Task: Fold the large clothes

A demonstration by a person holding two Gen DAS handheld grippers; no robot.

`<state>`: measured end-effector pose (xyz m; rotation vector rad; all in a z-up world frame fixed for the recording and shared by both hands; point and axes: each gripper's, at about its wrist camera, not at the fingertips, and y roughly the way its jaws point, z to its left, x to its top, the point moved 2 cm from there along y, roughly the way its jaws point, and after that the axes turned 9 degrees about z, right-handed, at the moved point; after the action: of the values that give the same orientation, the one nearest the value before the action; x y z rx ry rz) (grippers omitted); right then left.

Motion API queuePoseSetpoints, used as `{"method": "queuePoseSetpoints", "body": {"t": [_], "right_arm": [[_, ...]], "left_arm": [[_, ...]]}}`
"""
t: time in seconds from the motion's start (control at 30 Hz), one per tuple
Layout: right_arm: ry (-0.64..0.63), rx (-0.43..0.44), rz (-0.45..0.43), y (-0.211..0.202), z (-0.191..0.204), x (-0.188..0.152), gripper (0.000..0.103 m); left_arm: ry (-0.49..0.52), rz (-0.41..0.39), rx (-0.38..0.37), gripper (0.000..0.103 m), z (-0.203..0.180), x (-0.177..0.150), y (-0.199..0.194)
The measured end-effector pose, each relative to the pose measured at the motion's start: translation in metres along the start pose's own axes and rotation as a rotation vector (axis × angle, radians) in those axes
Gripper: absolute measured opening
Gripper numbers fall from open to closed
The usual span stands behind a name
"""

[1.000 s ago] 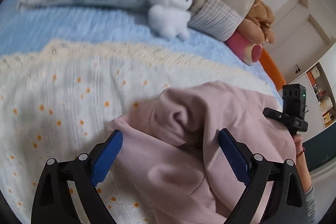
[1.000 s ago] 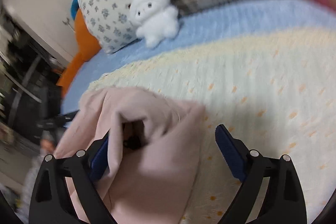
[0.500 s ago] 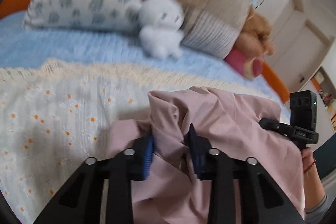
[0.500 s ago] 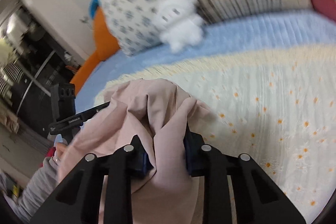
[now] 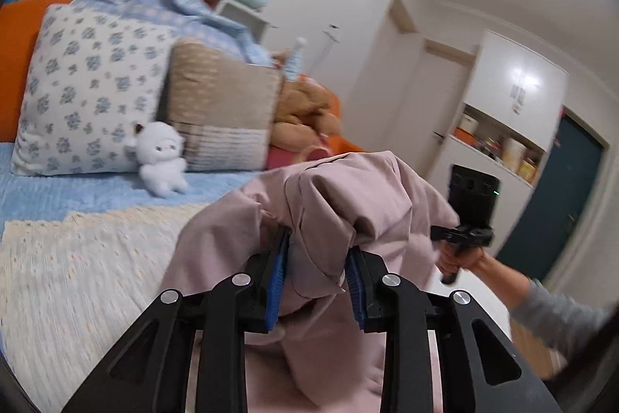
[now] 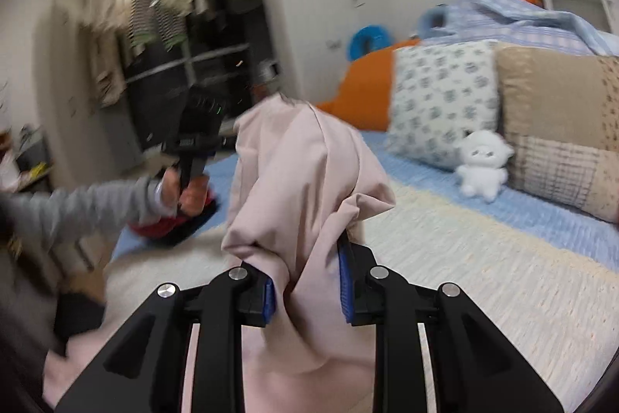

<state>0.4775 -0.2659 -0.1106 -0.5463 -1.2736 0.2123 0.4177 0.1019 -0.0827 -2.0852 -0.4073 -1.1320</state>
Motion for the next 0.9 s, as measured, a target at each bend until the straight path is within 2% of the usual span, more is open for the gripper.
{"method": "queuePoseSetpoints", "body": {"t": [0.13,0.23,0.37,0.43,0.53,0.63,0.67,0.7,0.83,0.87,0.9], "right_arm": [[-0.030,0.027,0.096,-0.002,0.044,-0.037,0.025],[-0.024,0.029,0.187,0.004,0.064,-0.071,0.026],[-0.006,0.033,0.247,0.014,0.077,-0.107,0.026],[-0.014,0.026,0.265,0.023,0.082,-0.125,0.026],[-0.072,-0.016,0.279,0.031,0.092,-0.146,0.026],[-0.146,-0.070,0.278,0.033,0.101,-0.159,0.030],[-0.167,-0.101,0.283,0.032,0.106,-0.162,0.032],[-0.180,-0.124,0.292,0.032,0.110,-0.161,0.033],[-0.218,-0.191,0.342,0.008,0.138,-0.151,0.042],[-0.205,-0.177,0.338,0.000,0.143,-0.147,0.053],[-0.175,-0.128,0.300,-0.014,0.149,-0.140,0.065]], "left_arm": [[0.014,0.077,-0.025,0.033,-0.037,-0.048,-0.014],[0.025,0.198,-0.010,0.033,-0.056,-0.097,-0.009],[0.029,0.351,0.025,0.033,-0.058,-0.152,0.013],[0.038,0.395,0.051,0.033,-0.055,-0.174,0.025],[0.028,0.391,0.055,0.034,-0.051,-0.189,0.032],[0.075,0.410,0.093,0.038,-0.062,-0.200,0.031],[0.090,0.429,0.114,0.041,-0.068,-0.203,0.029],[0.094,0.444,0.124,0.048,-0.072,-0.204,0.027],[0.084,0.489,0.128,0.053,-0.099,-0.202,-0.012],[0.094,0.481,0.131,0.054,-0.107,-0.198,-0.026],[0.094,0.466,0.119,0.062,-0.112,-0.192,-0.035]]}}
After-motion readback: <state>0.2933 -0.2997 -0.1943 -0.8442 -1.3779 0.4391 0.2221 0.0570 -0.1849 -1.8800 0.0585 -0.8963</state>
